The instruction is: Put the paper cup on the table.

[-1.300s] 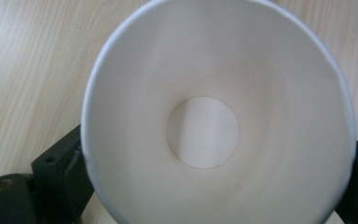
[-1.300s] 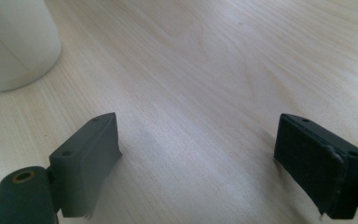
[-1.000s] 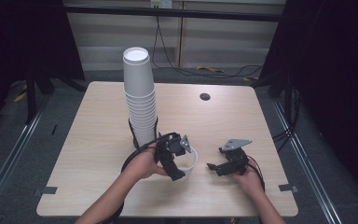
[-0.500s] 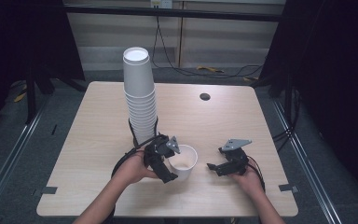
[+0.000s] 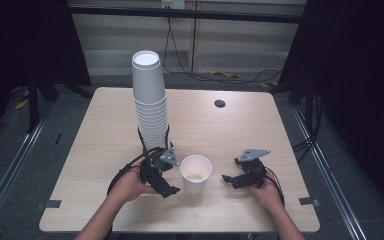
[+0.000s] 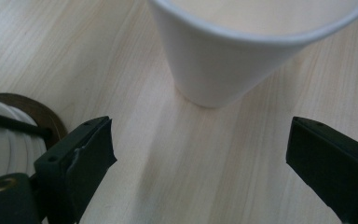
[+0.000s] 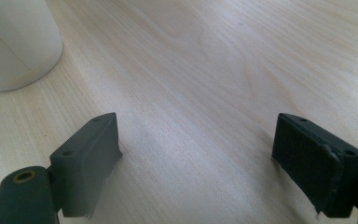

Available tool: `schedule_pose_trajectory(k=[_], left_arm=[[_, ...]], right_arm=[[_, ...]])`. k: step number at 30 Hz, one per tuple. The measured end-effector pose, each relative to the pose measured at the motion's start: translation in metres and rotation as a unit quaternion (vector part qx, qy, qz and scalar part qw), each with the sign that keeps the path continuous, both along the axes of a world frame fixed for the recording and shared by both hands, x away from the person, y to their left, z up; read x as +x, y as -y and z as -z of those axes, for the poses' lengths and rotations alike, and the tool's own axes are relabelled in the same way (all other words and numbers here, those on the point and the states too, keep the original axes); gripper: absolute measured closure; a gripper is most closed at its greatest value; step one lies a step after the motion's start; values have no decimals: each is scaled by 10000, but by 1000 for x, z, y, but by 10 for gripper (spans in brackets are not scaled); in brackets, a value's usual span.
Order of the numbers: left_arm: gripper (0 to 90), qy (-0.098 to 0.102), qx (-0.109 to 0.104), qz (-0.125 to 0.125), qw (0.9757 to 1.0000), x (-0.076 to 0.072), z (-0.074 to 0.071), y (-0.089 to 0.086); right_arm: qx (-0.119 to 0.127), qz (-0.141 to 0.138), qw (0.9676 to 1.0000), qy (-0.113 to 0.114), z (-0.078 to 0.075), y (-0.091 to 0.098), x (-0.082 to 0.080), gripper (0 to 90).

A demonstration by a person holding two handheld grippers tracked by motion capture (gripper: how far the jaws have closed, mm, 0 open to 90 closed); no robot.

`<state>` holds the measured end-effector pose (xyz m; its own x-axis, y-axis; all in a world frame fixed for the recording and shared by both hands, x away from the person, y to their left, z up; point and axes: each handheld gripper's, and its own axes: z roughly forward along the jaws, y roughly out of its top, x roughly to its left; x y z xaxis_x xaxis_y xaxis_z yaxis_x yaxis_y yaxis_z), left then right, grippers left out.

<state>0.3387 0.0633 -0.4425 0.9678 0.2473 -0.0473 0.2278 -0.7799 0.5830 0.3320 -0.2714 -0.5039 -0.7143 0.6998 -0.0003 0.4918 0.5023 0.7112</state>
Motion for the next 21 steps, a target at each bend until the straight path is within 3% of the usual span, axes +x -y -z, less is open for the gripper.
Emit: schedule_pose_trajectory(k=[8, 21], left_arm=[[74, 6, -287, -221, 9993, -2, 6, -22], [77, -80, -322, -465, 9984, -3, 21, -45]], right_arm=[[0, 1, 10000, -2, 0, 0, 0, 142], [0, 34, 10000, -3, 0, 0, -1, 143]])
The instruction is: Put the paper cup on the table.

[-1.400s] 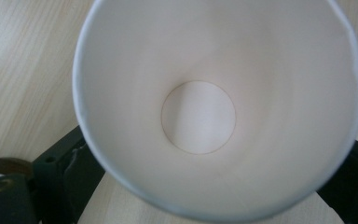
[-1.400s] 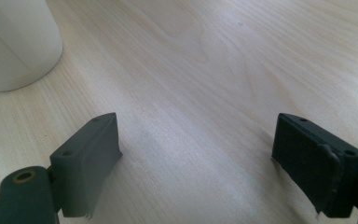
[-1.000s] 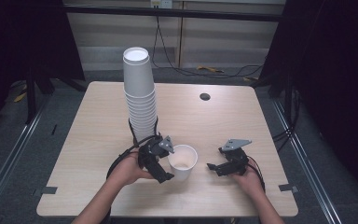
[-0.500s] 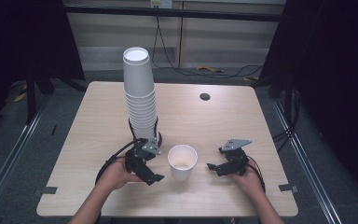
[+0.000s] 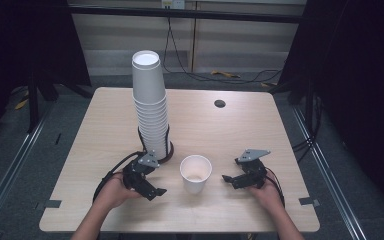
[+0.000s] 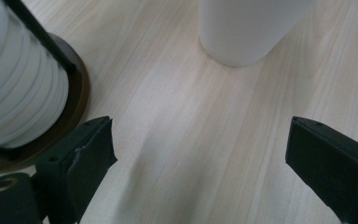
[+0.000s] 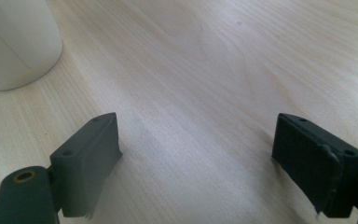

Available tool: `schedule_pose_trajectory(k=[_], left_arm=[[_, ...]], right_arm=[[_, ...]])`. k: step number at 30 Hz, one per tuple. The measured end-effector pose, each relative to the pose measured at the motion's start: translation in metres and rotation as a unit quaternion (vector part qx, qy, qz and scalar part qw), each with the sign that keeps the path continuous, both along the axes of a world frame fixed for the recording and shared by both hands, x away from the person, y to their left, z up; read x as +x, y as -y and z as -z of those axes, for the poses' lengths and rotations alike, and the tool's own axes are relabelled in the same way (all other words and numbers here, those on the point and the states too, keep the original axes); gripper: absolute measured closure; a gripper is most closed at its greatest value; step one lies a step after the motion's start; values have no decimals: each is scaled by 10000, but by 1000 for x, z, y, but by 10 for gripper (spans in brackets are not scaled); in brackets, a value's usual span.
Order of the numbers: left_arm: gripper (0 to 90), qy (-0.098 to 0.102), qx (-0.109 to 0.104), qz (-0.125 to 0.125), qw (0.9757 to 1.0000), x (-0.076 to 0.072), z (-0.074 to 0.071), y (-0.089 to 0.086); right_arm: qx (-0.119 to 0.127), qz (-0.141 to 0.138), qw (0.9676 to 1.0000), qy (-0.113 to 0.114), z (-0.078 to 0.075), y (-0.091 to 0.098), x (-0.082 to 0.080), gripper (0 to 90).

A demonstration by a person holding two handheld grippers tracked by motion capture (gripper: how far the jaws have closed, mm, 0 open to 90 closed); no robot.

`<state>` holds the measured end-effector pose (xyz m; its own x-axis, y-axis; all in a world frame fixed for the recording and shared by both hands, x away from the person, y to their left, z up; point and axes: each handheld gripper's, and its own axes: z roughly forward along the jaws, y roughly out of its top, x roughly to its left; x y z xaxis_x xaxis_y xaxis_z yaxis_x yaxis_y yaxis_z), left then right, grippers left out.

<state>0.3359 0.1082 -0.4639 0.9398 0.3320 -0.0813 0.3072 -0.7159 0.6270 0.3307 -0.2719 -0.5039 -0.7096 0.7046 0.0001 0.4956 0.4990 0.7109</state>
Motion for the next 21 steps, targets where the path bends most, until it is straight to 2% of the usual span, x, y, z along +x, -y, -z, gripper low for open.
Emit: schedule_pose_trajectory(k=[3, 6, 11, 13, 21], left_arm=[[77, -3, -73, -82, 9999, -1, 3, -5], [77, 8, -45, -81, 10000, 0, 7, -12], [78, -61, -123, -290, 9995, 1, 16, -24], [77, -107, -224, -373, 9990, 1, 19, -26], [77, -3, -236, -503, 9985, 0, 27, -41]], right_arm=[[3, 6, 10000, -5, 0, 0, 0, 143], [2, 3, 10000, -7, 0, 0, 0, 143], [2, 0, 10000, -4, 0, 0, 0, 143], [3, 0, 10000, -8, 0, 0, 0, 142], [2, 3, 10000, -8, 0, 0, 0, 143]])
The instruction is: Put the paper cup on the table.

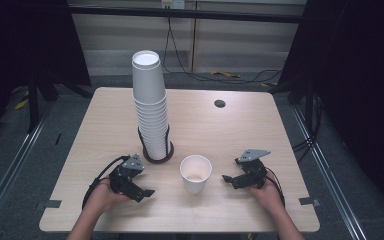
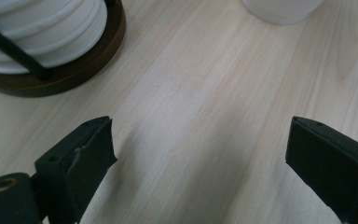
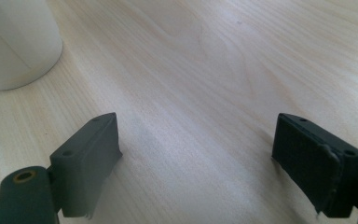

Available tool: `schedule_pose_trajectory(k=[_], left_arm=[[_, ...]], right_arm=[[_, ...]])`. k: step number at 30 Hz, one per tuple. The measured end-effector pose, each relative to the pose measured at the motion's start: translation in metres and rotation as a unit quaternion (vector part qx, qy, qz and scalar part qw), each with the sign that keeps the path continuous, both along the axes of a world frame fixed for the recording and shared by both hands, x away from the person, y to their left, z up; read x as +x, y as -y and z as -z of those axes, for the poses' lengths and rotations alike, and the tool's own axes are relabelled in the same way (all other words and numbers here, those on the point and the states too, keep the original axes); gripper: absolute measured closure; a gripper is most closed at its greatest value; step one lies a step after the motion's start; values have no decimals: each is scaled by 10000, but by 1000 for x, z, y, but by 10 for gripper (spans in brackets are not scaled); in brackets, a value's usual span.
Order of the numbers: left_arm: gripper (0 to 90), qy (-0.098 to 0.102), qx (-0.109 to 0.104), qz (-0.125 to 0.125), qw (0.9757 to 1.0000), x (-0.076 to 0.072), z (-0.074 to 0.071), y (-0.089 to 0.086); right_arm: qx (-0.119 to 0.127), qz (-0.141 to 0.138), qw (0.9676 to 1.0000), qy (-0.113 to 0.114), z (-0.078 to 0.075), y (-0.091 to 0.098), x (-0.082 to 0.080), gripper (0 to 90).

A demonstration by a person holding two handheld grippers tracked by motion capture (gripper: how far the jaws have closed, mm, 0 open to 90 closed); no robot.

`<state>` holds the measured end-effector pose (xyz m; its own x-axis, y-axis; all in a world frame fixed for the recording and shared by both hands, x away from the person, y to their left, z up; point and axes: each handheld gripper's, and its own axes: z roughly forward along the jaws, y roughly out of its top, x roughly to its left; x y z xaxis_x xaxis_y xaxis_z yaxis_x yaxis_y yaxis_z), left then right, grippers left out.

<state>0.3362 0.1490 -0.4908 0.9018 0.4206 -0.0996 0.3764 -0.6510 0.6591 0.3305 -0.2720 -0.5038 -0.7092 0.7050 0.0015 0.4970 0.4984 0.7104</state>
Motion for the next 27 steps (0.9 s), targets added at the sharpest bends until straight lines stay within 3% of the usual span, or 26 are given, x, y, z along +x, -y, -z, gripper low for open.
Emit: schedule_pose_trajectory(k=[16, 27], left_arm=[[59, 168, 187, -234, 9994, -2, 14, -17], [0, 336, -20, -348, 9988, -3, 21, -20]], right_arm=[[1, -3, 10000, 4, 0, 0, 0, 143], [0, -4, 10000, 6, 0, 0, 0, 143]])
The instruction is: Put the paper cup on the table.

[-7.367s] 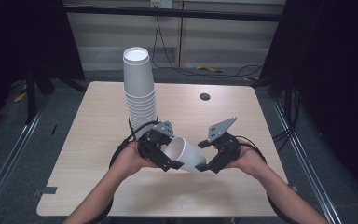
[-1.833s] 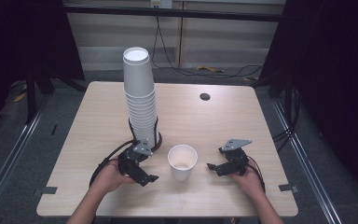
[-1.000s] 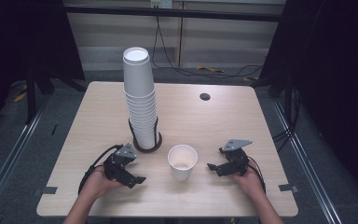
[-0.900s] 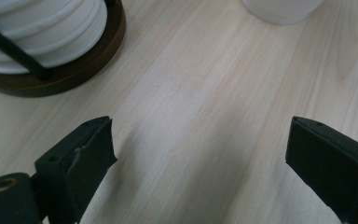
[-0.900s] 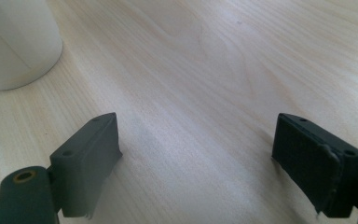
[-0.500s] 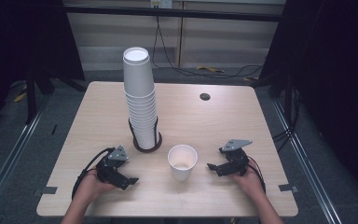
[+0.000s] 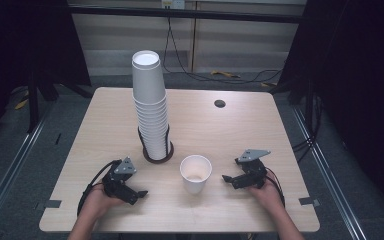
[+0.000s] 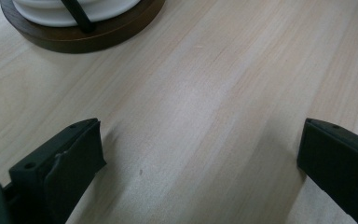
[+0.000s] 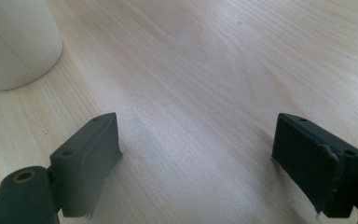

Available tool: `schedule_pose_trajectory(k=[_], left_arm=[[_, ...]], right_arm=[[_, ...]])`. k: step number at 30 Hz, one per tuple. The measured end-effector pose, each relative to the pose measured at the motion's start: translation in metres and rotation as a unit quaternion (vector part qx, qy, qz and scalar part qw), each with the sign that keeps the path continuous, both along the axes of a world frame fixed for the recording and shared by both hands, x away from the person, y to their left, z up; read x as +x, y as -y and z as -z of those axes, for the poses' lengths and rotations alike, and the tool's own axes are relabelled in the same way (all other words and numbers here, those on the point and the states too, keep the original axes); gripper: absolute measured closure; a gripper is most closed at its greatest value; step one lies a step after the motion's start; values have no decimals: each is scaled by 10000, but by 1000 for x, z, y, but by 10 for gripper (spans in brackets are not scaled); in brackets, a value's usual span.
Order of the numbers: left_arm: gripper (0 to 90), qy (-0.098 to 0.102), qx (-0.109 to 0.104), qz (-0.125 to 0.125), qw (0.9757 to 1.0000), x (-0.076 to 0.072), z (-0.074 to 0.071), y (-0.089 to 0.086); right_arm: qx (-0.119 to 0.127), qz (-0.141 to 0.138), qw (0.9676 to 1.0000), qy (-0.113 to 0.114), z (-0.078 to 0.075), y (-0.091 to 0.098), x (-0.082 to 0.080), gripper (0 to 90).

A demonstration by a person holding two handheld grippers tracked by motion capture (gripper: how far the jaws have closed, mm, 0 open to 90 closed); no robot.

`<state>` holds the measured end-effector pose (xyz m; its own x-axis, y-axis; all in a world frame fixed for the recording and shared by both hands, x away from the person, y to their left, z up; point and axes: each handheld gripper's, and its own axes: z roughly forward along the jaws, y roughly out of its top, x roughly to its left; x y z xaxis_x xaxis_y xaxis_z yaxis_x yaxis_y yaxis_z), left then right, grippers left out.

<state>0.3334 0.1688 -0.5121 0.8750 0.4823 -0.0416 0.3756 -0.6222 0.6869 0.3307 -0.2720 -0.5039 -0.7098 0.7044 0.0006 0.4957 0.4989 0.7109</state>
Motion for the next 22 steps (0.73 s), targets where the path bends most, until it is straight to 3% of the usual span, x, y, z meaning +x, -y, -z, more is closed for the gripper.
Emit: schedule_pose_trajectory(k=[7, 22], left_arm=[[0, 121, -198, -3, 9997, -1, 4, -3], [0, 120, -217, -50, 9997, -1, 4, -3]], right_arm=[[1, 3, 10000, -7, 0, 0, 0, 142], [1, 25, 10000, -8, 0, 0, 0, 134]])
